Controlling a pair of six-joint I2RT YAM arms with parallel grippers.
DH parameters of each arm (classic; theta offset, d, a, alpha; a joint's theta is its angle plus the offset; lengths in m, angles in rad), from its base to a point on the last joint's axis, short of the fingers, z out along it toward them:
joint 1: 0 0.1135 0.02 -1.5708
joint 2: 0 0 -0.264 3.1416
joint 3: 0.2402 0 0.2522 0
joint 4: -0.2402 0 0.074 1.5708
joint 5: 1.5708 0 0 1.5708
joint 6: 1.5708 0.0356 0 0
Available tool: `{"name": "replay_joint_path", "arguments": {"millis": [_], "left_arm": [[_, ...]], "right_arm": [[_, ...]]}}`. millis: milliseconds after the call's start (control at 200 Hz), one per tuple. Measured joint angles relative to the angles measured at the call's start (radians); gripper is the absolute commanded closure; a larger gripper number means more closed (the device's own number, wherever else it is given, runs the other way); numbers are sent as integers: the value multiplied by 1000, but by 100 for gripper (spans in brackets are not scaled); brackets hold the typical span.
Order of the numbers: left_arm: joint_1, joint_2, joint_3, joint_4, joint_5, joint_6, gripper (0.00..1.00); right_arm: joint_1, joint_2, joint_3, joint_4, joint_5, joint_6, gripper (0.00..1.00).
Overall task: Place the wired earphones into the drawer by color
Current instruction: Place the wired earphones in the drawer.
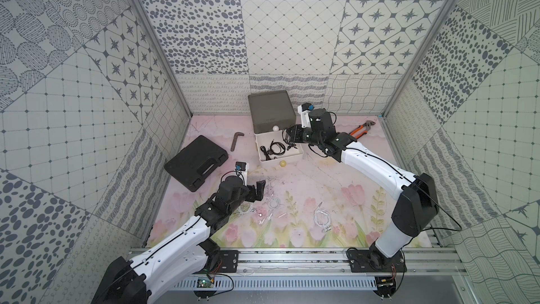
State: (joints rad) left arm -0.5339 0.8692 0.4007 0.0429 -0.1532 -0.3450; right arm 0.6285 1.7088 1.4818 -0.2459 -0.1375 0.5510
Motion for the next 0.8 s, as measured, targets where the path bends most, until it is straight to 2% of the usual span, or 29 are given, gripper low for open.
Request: {"name": "replay_joint_path", "arguments": {"millis": [315, 580, 630, 690, 800], "left_arm": [[0, 1, 0, 6, 0, 0, 1], [0, 0, 0, 6, 0, 0, 1], [0, -1, -1, 7, 1, 0, 1], [0, -4, -2, 11, 1, 0, 1], [0, -15, -3, 17, 1, 0, 1]], "right_arm": [[1, 116, 10, 50, -14, 36, 100], [1, 141, 8, 72, -20, 53, 100], [1, 141, 8, 77, -20, 53, 89], [1, 141, 8, 79, -20, 61, 71], [1, 138, 2, 82, -21, 57, 54]]}}
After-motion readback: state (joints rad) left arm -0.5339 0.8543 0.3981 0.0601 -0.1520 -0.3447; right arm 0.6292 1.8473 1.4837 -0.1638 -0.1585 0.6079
